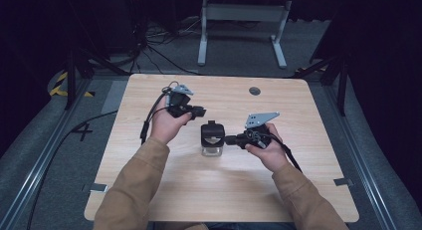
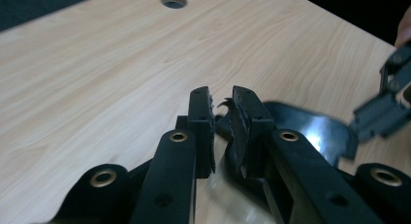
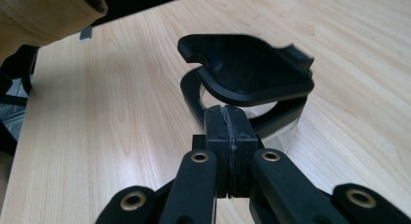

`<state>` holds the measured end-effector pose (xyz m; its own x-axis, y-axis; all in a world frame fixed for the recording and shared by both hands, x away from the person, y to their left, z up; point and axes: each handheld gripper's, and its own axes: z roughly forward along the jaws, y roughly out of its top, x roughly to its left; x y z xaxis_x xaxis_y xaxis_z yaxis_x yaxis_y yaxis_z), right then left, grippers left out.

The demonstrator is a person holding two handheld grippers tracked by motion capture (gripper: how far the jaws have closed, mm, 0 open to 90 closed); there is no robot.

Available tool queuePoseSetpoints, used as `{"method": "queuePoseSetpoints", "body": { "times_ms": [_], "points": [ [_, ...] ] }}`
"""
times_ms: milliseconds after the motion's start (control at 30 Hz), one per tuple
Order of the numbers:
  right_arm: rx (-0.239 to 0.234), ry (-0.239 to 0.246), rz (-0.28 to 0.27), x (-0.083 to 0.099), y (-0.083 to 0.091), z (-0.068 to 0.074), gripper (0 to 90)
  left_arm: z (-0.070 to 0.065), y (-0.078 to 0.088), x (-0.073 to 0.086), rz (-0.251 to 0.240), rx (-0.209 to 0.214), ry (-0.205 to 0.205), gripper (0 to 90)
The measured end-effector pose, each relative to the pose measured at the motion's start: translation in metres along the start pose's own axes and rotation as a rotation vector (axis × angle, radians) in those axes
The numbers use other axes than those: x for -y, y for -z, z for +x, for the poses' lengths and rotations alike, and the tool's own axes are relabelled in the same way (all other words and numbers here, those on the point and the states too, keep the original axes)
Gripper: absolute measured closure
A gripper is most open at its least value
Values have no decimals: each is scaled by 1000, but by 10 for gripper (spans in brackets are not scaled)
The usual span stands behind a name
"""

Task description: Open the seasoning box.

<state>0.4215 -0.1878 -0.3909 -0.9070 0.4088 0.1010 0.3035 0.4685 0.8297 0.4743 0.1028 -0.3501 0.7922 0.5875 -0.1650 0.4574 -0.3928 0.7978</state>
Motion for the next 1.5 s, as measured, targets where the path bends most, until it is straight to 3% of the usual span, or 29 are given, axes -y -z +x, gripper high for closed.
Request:
{"method": "queuePoseSetpoints", "body": {
  "times_ms": [33,67,100,167,333,600,733,967,1200,1267,1500],
  "points": [
    [-4,3,-19,-4,2,-2,900,0,19,9,-22,-23,3,787],
    [-4,3,-19,-4,2,-2,900,0,19,9,-22,-23,3,787],
    [-5,5,-35,-7,3,-3,900,0,32,18,-32,-42,9,788],
    [-11,5,-48,-10,2,-4,900,0,42,30,-27,-53,10,789],
    [-3,15,-64,-20,-2,-5,900,-2,60,56,-20,-60,36,786],
    [12,22,-93,-35,-5,-10,900,-6,69,69,-20,-54,44,783],
    [13,18,-114,-42,-4,-14,900,-10,64,70,-12,-23,44,784],
    [38,0,-111,-50,-6,-27,900,-25,46,70,26,27,-8,797],
    [61,-28,-97,-48,-12,-39,900,-37,26,71,-9,104,-18,839],
    [62,-33,-101,-48,-13,-41,900,-42,16,70,-6,113,-38,852],
    [70,-68,-119,-49,-15,-47,900,-48,-1,70,8,132,-37,864]
  ]
}}
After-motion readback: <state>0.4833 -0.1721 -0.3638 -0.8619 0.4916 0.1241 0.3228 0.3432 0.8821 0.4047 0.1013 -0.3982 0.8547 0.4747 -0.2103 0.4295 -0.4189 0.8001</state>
